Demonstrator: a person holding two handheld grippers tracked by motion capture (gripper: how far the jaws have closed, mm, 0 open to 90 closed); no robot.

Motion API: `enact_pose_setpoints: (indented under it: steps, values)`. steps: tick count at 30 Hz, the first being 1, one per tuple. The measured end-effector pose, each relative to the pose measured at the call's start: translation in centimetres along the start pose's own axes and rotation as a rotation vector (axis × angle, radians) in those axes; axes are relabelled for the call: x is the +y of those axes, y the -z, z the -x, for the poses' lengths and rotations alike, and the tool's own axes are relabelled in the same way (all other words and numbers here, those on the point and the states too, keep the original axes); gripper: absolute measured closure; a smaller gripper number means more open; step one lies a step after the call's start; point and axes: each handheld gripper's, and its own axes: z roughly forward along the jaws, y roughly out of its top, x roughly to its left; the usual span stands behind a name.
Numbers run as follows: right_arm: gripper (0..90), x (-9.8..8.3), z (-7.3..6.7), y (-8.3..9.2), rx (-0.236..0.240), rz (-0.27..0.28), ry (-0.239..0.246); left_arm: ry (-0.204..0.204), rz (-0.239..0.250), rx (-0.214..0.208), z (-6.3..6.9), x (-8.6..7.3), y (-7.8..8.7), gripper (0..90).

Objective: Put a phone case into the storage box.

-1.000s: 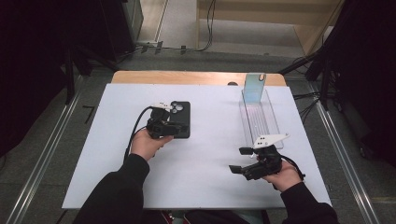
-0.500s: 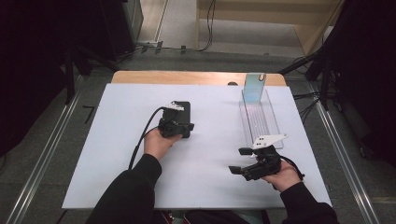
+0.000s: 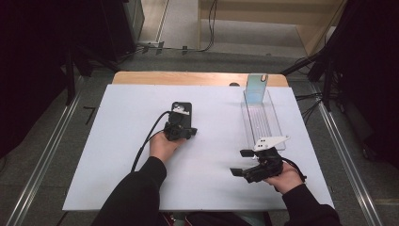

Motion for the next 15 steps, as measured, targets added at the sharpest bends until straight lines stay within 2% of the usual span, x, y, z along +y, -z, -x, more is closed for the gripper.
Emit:
enact_pose_setpoints:
  steps: [15]
  values:
    - [15.0, 0.0, 0.1, -0.1, -0.002, -0.001, -0.003, 0.056, -0.005, 0.046, -2.8, -1.5, 2.7, 90.0]
